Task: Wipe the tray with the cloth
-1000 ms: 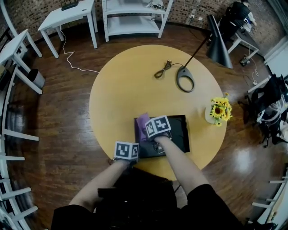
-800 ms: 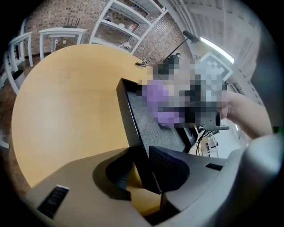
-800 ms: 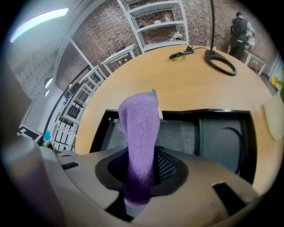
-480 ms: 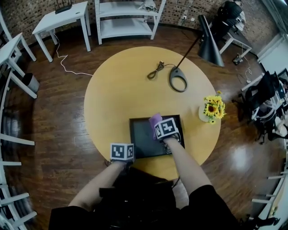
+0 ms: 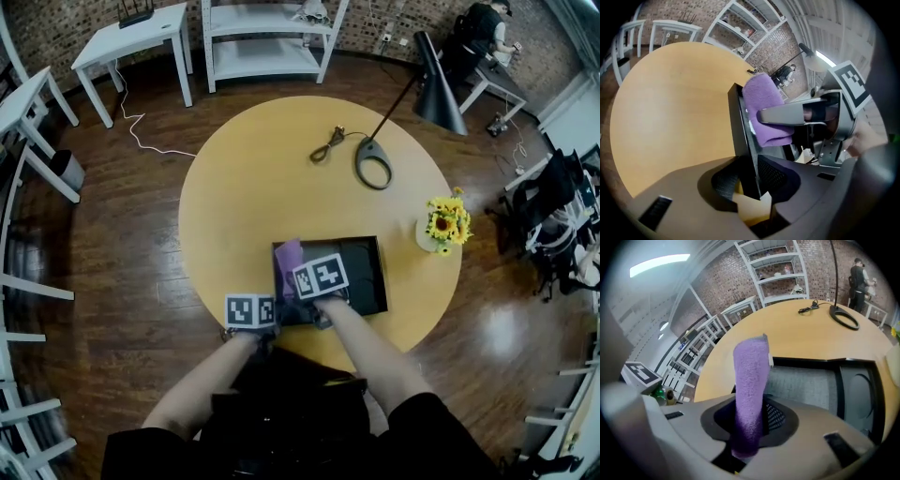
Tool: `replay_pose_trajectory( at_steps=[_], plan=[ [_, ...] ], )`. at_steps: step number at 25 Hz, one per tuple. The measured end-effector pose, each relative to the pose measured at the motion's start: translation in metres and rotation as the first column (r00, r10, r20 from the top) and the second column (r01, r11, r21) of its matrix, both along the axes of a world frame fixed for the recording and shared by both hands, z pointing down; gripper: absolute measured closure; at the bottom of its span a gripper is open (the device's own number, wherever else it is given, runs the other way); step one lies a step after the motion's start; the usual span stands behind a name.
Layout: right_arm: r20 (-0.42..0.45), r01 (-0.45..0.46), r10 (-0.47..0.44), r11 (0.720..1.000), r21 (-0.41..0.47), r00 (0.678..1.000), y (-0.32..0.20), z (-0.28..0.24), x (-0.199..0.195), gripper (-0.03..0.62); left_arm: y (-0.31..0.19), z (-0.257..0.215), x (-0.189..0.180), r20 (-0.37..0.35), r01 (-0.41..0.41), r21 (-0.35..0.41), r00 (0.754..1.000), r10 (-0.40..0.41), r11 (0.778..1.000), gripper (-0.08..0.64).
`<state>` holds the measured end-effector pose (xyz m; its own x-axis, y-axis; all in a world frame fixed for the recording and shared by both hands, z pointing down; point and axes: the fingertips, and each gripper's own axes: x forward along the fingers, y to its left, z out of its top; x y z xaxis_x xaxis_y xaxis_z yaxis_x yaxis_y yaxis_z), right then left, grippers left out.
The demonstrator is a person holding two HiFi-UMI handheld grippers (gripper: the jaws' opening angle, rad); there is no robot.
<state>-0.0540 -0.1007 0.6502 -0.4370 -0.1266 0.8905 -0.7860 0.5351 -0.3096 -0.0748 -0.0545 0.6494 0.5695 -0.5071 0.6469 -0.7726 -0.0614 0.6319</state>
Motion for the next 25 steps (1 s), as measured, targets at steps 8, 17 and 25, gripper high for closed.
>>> replay_pose_trajectory(
  at_steps=[8,17,25],
  plan=[
    [-0.031,0.038,-0.039,0.999,-0.033,0.999,0.024,0.02,-0.008,0.49,0.023,0.006,0.008,-0.018,-0.027,-0.043,0.999,0.027,0.999,0.439],
    [-0.136,0.045,-0.04,0.999,0.031,0.99,0.008,0.02,0.057,0.489,0.024,0.009,0.005,-0.006,-0.024,-0.052,1.0,0.024,0.998,0.443],
    [-0.283,0.112,-0.06,0.979,0.17,0.957,-0.01,0.008,0.11,0.489,0.024,0.007,0.004,-0.01,0.001,-0.038,1.0,-0.002,0.999,0.445]
  ],
)
